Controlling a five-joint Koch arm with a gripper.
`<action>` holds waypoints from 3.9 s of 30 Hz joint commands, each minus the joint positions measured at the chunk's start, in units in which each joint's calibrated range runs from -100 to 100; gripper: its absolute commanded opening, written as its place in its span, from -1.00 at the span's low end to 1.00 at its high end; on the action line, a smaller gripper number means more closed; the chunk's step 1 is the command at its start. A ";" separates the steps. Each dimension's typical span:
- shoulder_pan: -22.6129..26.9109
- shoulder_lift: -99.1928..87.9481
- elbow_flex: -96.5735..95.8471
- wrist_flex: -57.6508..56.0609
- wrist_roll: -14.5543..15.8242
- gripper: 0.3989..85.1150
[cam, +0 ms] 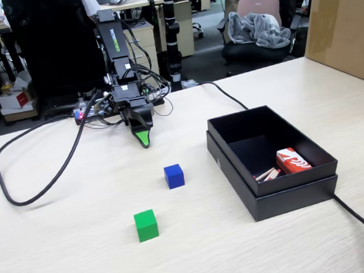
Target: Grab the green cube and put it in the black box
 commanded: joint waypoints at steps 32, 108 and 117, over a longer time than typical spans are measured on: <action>0.10 0.04 -0.30 -4.06 0.10 0.16; -6.69 107.90 125.45 -51.23 -3.71 0.10; -6.74 118.00 132.07 -51.23 -3.86 0.11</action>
